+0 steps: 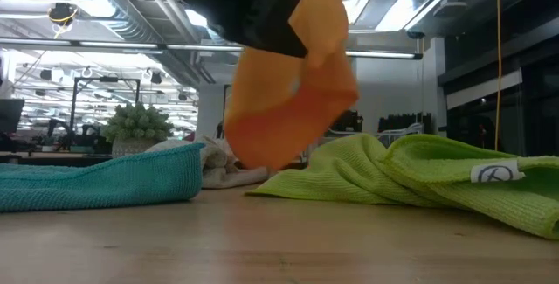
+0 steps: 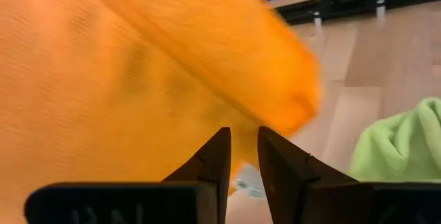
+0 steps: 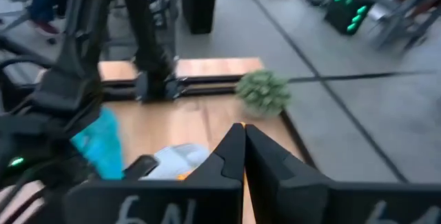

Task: Fold microfiber towels
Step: Fold the orange microfiber cloth

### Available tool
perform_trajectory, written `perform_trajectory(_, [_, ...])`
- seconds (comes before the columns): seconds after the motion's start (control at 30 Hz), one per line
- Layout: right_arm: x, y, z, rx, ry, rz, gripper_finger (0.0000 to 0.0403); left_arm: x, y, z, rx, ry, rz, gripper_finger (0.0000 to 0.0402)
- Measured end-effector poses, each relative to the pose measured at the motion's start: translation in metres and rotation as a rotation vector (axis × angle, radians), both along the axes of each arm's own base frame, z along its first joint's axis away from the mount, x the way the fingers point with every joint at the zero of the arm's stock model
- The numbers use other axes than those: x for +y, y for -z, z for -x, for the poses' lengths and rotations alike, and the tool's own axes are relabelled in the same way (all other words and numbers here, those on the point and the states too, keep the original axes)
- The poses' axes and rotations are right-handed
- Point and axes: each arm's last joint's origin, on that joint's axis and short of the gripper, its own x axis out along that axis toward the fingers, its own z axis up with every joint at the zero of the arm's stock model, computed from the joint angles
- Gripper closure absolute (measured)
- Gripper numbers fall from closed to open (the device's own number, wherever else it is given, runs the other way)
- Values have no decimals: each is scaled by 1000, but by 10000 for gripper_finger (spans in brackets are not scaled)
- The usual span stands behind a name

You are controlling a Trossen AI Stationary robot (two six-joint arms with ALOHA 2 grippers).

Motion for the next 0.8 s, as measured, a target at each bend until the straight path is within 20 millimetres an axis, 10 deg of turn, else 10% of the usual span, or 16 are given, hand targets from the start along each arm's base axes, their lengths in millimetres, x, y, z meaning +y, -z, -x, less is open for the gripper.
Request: perform_trajectory(0.8, [0,-46,10,-236,-13,44,395,9,-13,-5,-38,-112,-135,335])
